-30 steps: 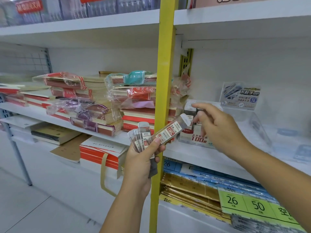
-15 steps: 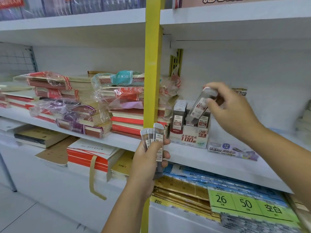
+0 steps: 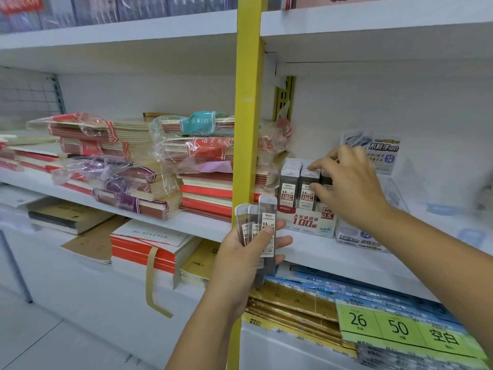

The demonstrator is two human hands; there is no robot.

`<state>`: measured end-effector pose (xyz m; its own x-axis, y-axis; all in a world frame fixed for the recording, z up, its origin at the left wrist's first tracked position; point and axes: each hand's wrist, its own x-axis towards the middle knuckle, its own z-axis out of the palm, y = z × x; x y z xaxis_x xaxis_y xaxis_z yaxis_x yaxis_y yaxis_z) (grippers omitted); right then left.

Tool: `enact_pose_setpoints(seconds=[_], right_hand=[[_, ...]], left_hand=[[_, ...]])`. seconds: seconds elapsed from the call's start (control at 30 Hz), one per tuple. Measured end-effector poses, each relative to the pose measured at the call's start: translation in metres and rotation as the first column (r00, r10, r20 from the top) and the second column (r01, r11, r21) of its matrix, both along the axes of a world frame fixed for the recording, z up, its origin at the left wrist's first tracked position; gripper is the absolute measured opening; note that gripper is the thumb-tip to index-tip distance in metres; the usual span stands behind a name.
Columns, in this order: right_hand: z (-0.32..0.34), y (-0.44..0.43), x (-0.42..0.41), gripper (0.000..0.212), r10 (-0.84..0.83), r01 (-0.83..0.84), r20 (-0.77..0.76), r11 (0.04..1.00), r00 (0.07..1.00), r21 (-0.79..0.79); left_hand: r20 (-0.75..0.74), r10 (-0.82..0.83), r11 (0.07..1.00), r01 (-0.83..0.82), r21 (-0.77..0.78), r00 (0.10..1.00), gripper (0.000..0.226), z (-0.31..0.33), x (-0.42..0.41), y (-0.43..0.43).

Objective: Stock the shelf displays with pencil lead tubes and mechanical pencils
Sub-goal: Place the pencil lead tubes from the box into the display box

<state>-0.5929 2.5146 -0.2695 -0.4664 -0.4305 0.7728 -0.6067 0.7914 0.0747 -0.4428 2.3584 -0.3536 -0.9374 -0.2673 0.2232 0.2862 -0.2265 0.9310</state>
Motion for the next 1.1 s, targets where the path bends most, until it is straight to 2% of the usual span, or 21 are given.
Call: enact_pose_setpoints(seconds=[0.23, 0.3, 0.33, 0.37, 0.4, 0.43, 0.47, 0.5, 0.53, 0.63, 0.73, 0.8, 0.87, 0.9, 0.97, 1.03, 1.1], right_hand=[[-0.007, 0.007, 0.010, 0.039, -0.043, 0.043, 0.054, 0.999, 0.998, -0.005], [-0.008, 0.008, 0.025, 0.034, 0.056, -0.053, 0.035, 0.995, 0.998, -0.089], [-0.010, 0.007, 0.036, 0.032, 0.156, -0.141, 0.088, 0.978, 0.984, -0.156], [-0.011, 0.005, 0.047, 0.031, 0.278, -0.229, 0.202, 0.945, 0.939, -0.235], [-0.014, 0.001, 0.057, 0.029, 0.406, -0.298, 0.344, 0.897, 0.847, -0.326], [-0.016, -0.002, 0.067, 0.028, 0.513, -0.333, 0.472, 0.847, 0.717, -0.414], [-0.019, -0.006, 0.074, 0.029, 0.581, -0.340, 0.554, 0.808, 0.596, -0.482], [-0.021, -0.008, 0.078, 0.030, 0.614, -0.335, 0.586, 0.785, 0.529, -0.521], [-0.023, -0.009, 0.080, 0.031, 0.632, -0.324, 0.584, 0.770, 0.509, -0.550], [-0.014, -0.005, 0.079, 0.026, 0.661, -0.265, 0.504, 0.716, 0.555, -0.646], [0.005, 0.004, 0.068, 0.021, 0.643, -0.212, 0.347, 0.629, 0.683, -0.748], [0.020, 0.011, 0.058, 0.022, 0.602, -0.262, 0.199, 0.590, 0.774, -0.764], [0.030, 0.016, 0.049, 0.024, 0.511, -0.306, 0.122, 0.671, 0.851, -0.676], [0.032, 0.016, 0.045, 0.023, 0.453, -0.300, 0.115, 0.740, 0.884, -0.602], [0.029, 0.014, 0.038, 0.022, 0.354, -0.255, 0.151, 0.857, 0.923, -0.449], [0.022, 0.009, 0.034, 0.025, 0.330, -0.237, 0.216, 0.900, 0.919, -0.365], [0.016, 0.005, 0.030, 0.027, 0.378, -0.262, 0.260, 0.883, 0.889, -0.389]], left_hand=[[-0.042, -0.054, 0.997, 0.056, 0.058, 0.998, 0.037, -0.003, -0.004, 0.001], [-0.049, -0.078, 0.994, 0.082, 0.069, 0.996, 0.037, -0.003, -0.004, 0.003], [-0.055, -0.091, 0.992, 0.095, 0.079, 0.994, 0.038, -0.003, -0.004, 0.003], [-0.061, -0.107, 0.989, 0.112, 0.092, 0.992, 0.039, -0.003, -0.005, 0.005], [-0.069, -0.122, 0.986, 0.129, 0.102, 0.990, 0.041, -0.003, -0.005, 0.006], [-0.077, -0.138, 0.983, 0.146, 0.108, 0.987, 0.042, -0.003, -0.006, 0.007], [-0.082, -0.152, 0.981, 0.161, 0.109, 0.985, 0.039, -0.004, -0.006, 0.008], [-0.086, -0.163, 0.979, 0.172, 0.109, 0.983, 0.035, -0.004, -0.006, 0.009], [-0.088, -0.168, 0.978, 0.177, 0.111, 0.982, 0.031, -0.005, -0.006, 0.010], [-0.085, -0.143, 0.982, 0.152, 0.111, 0.986, 0.038, -0.004, -0.006, 0.008], [-0.052, -0.087, 0.993, 0.091, 0.077, 0.995, 0.047, -0.003, -0.006, 0.004], [-0.018, -0.060, 0.997, 0.061, 0.041, 0.998, 0.044, -0.004, -0.005, 0.002], [0.012, -0.031, 0.999, 0.031, 0.018, 0.999, 0.029, -0.005, -0.006, 0.001], [0.031, -0.016, 1.000, 0.016, 0.013, 0.999, 0.018, -0.005, -0.006, 0.001], [0.065, 0.010, 1.000, -0.011, 0.009, 0.998, 0.013, -0.006, -0.006, 0.000], [0.074, 0.030, 0.999, -0.033, 0.032, 0.997, 0.013, -0.007, -0.008, 0.000], [0.077, 0.032, 0.998, -0.035, 0.045, 0.997, 0.013, -0.007, -0.008, 0.000]])
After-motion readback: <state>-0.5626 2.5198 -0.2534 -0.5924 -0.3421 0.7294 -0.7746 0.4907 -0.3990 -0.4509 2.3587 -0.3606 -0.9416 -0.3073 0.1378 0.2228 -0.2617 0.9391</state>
